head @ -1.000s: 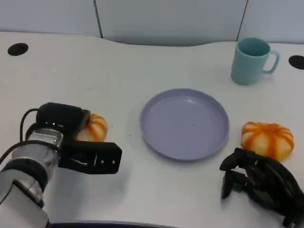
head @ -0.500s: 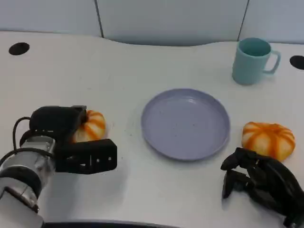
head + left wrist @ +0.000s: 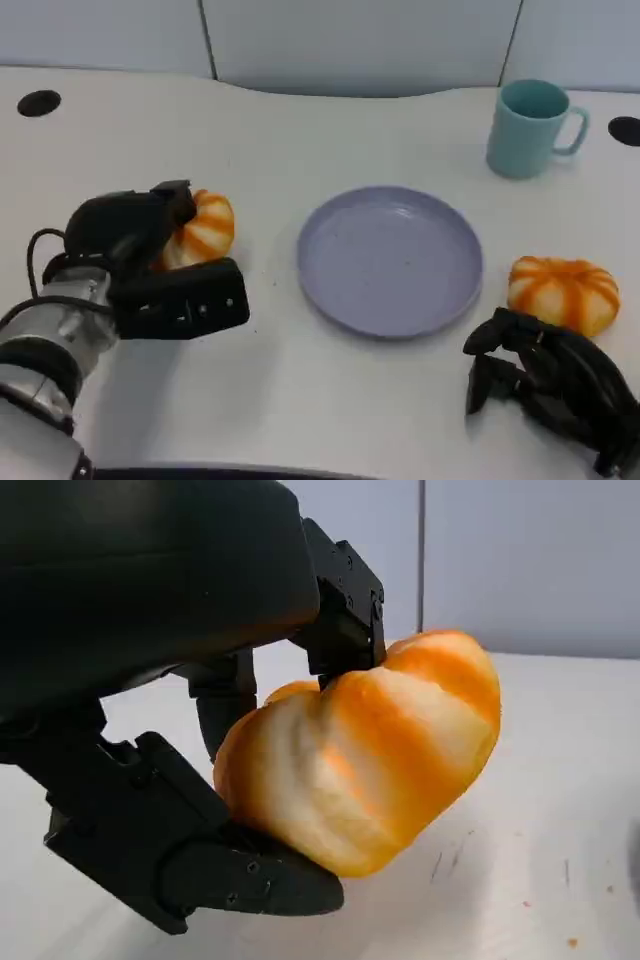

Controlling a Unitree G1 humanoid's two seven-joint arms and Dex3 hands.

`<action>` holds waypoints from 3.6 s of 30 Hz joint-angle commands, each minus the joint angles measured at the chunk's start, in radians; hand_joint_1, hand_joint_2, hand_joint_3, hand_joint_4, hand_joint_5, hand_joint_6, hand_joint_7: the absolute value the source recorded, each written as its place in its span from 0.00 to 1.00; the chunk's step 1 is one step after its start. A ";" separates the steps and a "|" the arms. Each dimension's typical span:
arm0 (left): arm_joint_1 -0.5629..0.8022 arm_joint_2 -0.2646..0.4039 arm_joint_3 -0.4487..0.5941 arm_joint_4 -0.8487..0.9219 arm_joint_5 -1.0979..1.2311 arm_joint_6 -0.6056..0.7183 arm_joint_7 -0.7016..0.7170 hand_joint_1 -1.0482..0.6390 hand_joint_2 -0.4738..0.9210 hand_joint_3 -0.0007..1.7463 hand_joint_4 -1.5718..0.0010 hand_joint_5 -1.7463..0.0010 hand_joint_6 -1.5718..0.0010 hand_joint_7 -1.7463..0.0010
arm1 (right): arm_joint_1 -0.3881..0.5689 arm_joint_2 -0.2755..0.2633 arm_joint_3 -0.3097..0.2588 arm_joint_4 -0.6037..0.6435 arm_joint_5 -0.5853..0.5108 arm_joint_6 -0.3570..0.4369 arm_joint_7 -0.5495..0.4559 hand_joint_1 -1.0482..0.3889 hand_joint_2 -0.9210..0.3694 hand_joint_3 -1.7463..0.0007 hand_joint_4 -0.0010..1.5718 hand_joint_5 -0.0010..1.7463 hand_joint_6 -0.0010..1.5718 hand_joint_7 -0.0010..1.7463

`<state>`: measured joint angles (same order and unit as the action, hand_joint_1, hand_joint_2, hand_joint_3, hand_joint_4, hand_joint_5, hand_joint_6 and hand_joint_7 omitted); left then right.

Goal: Grasp the bread from the table and place it into the plate.

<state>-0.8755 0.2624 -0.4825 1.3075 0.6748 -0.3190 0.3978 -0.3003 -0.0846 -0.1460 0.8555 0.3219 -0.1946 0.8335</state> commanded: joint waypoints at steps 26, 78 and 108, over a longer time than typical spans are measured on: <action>-0.274 -0.180 -0.156 -0.002 0.140 -0.024 0.004 0.42 0.98 0.06 0.43 0.00 0.56 0.13 | -0.064 0.040 -0.007 0.214 -0.022 -0.049 0.010 0.40 0.00 0.92 0.42 0.91 0.46 0.59; -0.296 -0.314 -0.294 0.036 0.218 0.134 -0.318 0.05 1.00 0.25 1.00 0.74 1.00 0.61 | -0.043 0.057 -0.041 0.155 0.016 0.042 0.033 0.41 0.00 0.95 0.42 0.91 0.47 0.57; -0.291 -0.297 -0.143 0.019 0.078 0.088 -0.461 0.05 1.00 0.21 1.00 0.29 0.89 0.14 | -0.046 0.052 -0.042 0.151 0.009 0.051 0.029 0.40 0.00 0.96 0.41 0.93 0.47 0.56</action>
<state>-1.1384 -0.0384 -0.6364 1.3322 0.7701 -0.2305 -0.0428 -0.3871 -0.0263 -0.1908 0.9757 0.3453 -0.1773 0.8794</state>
